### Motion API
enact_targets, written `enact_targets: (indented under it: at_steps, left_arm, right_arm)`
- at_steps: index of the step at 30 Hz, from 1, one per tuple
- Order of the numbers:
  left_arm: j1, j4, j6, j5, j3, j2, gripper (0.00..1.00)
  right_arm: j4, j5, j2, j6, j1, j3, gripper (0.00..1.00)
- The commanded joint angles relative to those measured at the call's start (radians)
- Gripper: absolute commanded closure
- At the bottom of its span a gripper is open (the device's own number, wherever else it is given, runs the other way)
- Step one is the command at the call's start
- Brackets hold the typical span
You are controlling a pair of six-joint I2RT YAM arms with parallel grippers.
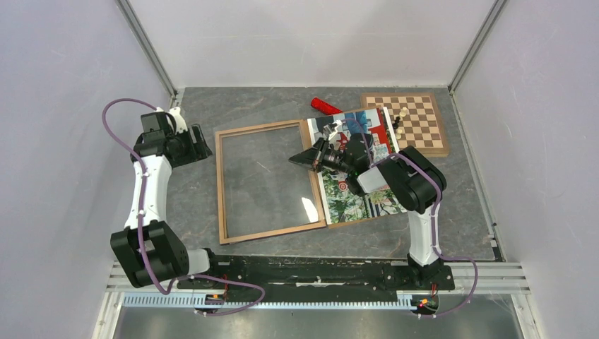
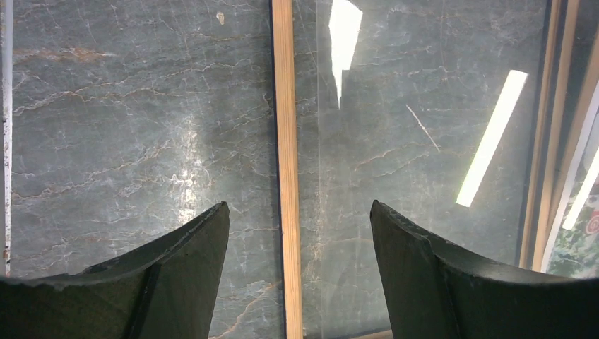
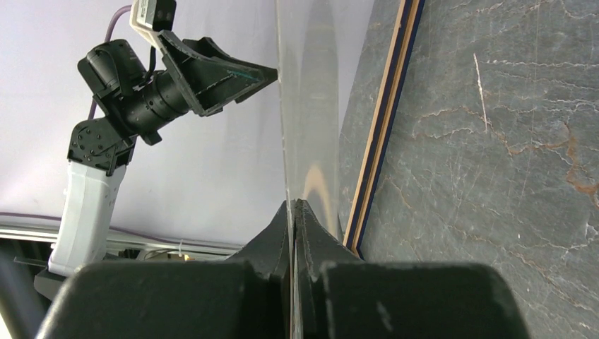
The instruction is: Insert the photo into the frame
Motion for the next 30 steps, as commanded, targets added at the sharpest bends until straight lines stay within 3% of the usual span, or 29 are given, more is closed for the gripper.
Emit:
enact_targets:
  at_steps: [1,30]
  left_arm:
    - [0.004,0.008,0.032,-0.011,0.021,-0.042,0.20]
    - [0.003,0.040,0.017,0.018,-0.003,-0.046,0.21]
  right_arm:
    - [0.087,0.028,0.024,0.031,0.012,0.057,1.00]
    - [0.087,0.086,0.142,0.041,0.026,0.096,1.00]
